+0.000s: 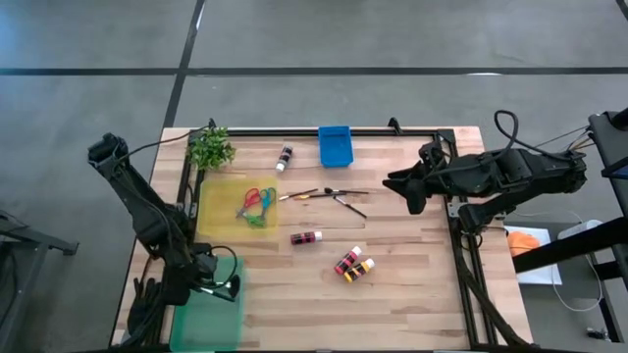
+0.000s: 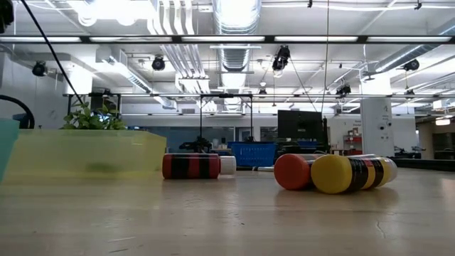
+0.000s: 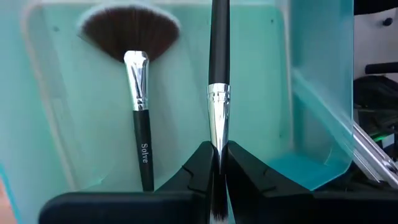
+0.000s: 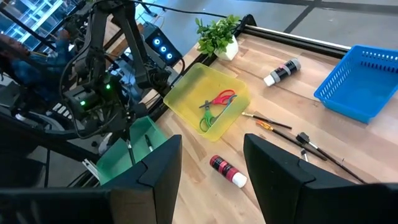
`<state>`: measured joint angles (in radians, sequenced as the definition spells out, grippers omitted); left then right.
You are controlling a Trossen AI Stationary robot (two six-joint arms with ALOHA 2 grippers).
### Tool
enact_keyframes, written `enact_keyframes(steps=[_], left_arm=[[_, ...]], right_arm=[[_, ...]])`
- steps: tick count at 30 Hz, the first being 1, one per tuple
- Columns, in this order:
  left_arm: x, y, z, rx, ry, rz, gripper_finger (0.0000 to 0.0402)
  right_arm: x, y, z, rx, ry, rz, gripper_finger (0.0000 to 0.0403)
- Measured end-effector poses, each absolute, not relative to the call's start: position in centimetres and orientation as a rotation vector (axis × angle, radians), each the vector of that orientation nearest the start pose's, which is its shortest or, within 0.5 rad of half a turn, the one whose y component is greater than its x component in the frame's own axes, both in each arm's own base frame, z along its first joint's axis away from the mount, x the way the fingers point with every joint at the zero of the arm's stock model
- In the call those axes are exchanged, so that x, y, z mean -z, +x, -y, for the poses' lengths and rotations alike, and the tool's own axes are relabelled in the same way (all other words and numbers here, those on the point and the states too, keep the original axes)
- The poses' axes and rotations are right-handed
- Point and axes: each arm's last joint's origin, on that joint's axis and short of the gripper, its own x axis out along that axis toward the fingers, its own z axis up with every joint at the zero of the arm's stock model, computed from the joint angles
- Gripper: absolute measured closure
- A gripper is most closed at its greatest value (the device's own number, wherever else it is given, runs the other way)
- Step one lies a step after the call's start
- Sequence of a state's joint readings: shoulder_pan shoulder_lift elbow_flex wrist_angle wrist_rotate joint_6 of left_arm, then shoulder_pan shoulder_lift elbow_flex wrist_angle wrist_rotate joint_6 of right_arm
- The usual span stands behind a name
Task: Pick & Place Paint Supplies
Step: Put the foundation brush into the blue bin, then put the eyeshadow brush into the blue bin
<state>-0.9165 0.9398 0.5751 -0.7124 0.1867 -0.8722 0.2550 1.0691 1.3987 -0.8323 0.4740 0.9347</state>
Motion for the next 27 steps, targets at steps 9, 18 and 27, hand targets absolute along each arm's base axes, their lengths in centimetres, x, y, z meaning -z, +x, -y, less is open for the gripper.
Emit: enact_keyframes(steps=[9, 18, 27], left_arm=[[-19.9, 9.3, 13.0, 0.396, -0.376, -1.397, 0.0307], [-23.4, 10.2, 13.8, 0.498, -0.388, -1.275, 0.0261], [-30.0, 15.5, 9.0, 0.151, -0.214, -0.88, 0.0261]], right_arm=[[-42.6, 18.5, -3.4, 0.412, 0.735, -0.331, 0.0232], [-42.6, 18.5, -3.5, 0.411, 0.734, -0.331, 0.0232], [-42.6, 18.5, -3.4, 0.409, 0.716, -0.333, 0.0232]])
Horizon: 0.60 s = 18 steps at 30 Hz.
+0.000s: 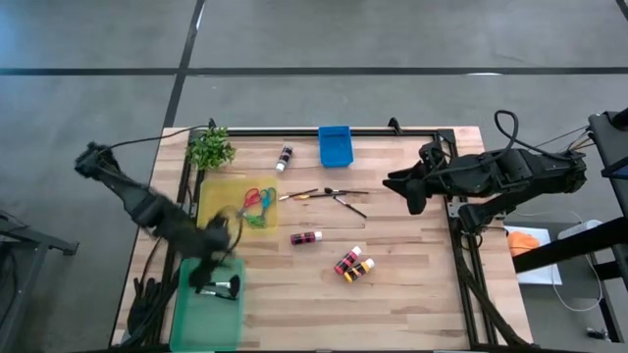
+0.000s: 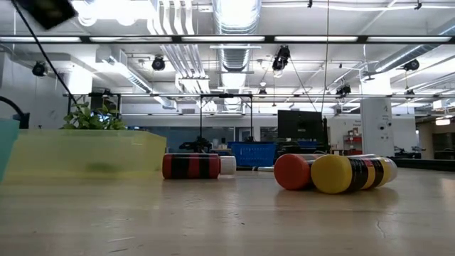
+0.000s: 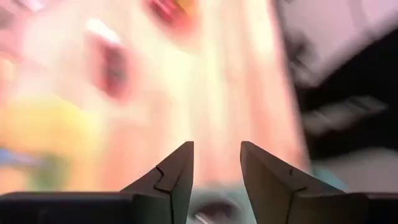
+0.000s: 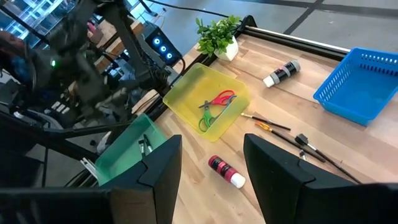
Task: Pick & Place Paint Supplies
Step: Put the eyeshadow brush into the blue bin
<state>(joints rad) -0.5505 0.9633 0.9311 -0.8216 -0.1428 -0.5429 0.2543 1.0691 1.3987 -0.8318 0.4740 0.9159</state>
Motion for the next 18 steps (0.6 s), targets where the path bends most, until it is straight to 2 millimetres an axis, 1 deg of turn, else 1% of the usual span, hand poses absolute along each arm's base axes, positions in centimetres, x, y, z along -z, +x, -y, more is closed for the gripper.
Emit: enact_keyframes(steps=[2, 4, 7, 10, 12, 14, 18], left_arm=[[-31.3, 17.6, 6.6, 0.075, -0.129, -0.829, 0.0261], [-32.2, 19.8, 3.9, 0.014, -0.051, -0.815, 0.0261], [-32.8, 23.3, -0.3, -0.056, 0.0, -0.852, 0.0261], [-32.7, 26.3, -4.1, -0.046, 0.039, -0.909, 0.0261], [-32.4, 28.3, -6.2, -0.029, 0.069, -0.953, 0.0261], [-31.5, 30.3, -7.8, -0.009, 0.073, -1.034, 0.0261], [-28.6, 34.2, -9.9, 0.02, 0.017, -1.245, 0.0261]], right_arm=[[-42.6, 18.5, -3.4, 0.409, 0.712, -0.334, 0.0232], [-42.6, 18.5, -3.4, 0.408, 0.709, -0.334, 0.0232], [-42.6, 18.5, -3.4, 0.408, 0.705, -0.335, 0.0232], [-42.6, 18.5, -3.4, 0.407, 0.705, -0.335, 0.0232], [-42.6, 18.5, -3.4, 0.407, 0.704, -0.336, 0.0232], [-42.6, 18.5, -3.4, 0.414, 0.701, -0.332, 0.0232], [-42.5, 18.5, -3.4, 0.426, 0.69, -0.328, 0.0232]])
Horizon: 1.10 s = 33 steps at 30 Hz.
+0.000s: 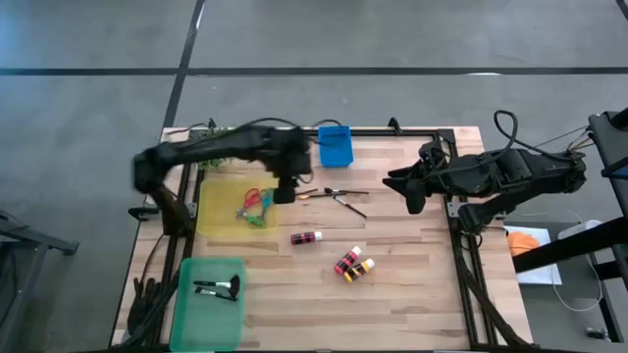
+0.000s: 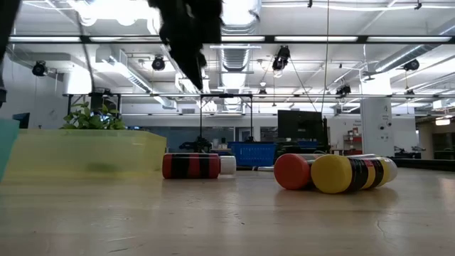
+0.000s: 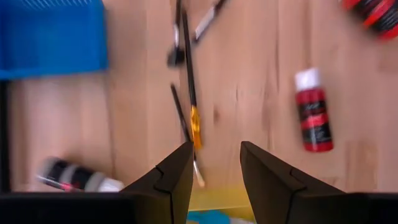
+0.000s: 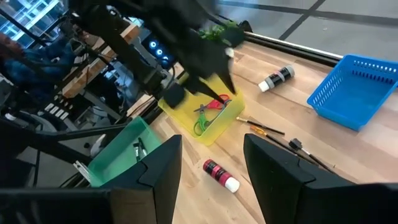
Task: Pick & Place Paint Supplies
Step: Put the eyeshadow brush into the blue bin
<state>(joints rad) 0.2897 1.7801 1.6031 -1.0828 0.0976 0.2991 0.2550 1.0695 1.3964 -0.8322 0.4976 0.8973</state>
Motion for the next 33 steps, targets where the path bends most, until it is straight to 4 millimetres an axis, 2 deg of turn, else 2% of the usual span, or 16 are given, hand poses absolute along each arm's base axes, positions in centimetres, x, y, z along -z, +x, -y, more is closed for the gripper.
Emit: enact_keyframes(steps=[6, 11, 21, 28, 33], left_arm=[[-23.4, 38.3, -11.0, 0.089, -0.034, -1.526, 0.0261], [-20.7, 39.1, -11.4, 0.107, -0.042, -1.63, 0.0261], [-17.5, 38.1, -11.8, 0.105, -0.087, -1.732, 0.0261], [-14.8, 37.3, -12.1, 0.089, -0.104, -1.734, 0.0261], [-14.3, 37.1, -12.3, 0.074, -0.096, -1.735, 0.0267]], right_arm=[[-42.4, 18.5, -3.4, 0.426, 0.677, -0.334, 0.0232], [-42.4, 18.5, -3.4, 0.424, 0.67, -0.335, 0.0232], [-42.4, 18.5, -3.4, 0.422, 0.655, -0.339, 0.0232], [-42.4, 18.5, -3.4, 0.422, 0.658, -0.338, 0.0232], [-42.4, 18.5, -3.4, 0.423, 0.664, -0.337, 0.0232]])
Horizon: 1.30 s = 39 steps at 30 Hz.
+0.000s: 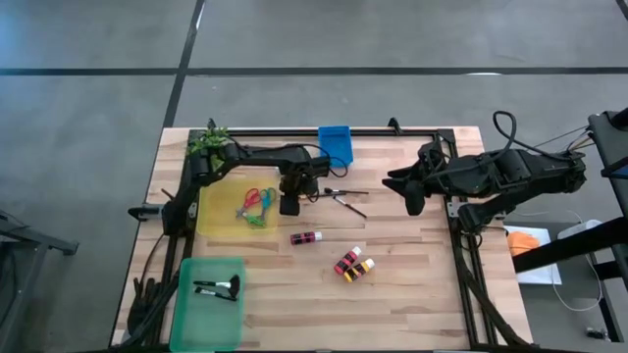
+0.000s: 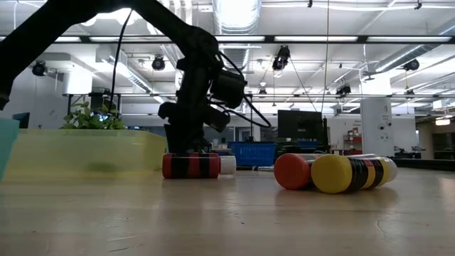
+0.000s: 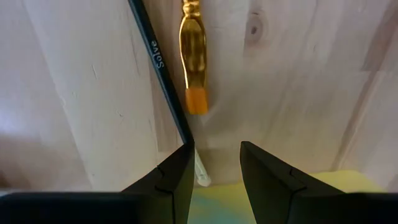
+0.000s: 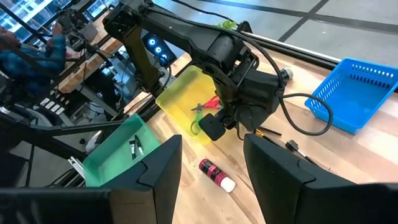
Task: Pick & Place Paint Supplies
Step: Put the eyeshadow brush into the blue bin
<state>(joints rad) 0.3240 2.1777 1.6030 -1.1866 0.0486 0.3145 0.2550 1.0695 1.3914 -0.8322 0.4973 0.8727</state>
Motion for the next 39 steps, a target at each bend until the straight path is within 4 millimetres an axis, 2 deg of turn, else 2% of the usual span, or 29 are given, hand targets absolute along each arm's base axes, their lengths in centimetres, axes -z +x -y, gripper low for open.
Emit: enact_keyframes(steps=[9, 18, 29, 31, 35, 39], left_arm=[[-14.1, 36.8, -13.3, 0.05, -0.115, -1.722, 0.0329], [-14.0, 37.3, -13.5, 0.035, -0.097, -1.673, 0.0334], [-12.3, 37.5, -13.4, 0.036, -0.103, -1.721, 0.0336], [-12.3, 37.5, -13.4, 0.035, -0.103, -1.72, 0.0343], [-12.3, 37.5, -13.4, 0.033, -0.1, -1.72, 0.0385], [-12.3, 37.5, -13.4, 0.048, -0.087, -1.72, 0.0391]], right_arm=[[-42.4, 18.5, -3.4, 0.424, 0.666, -0.337, 0.0232], [-42.4, 18.5, -3.4, 0.424, 0.665, -0.337, 0.0232], [-42.4, 18.5, -3.4, 0.424, 0.666, -0.337, 0.0232], [-42.4, 18.5, -3.4, 0.425, 0.669, -0.337, 0.0232], [-42.4, 18.5, -3.4, 0.425, 0.67, -0.337, 0.0232], [-42.4, 18.5, -3.4, 0.425, 0.669, -0.337, 0.0232]])
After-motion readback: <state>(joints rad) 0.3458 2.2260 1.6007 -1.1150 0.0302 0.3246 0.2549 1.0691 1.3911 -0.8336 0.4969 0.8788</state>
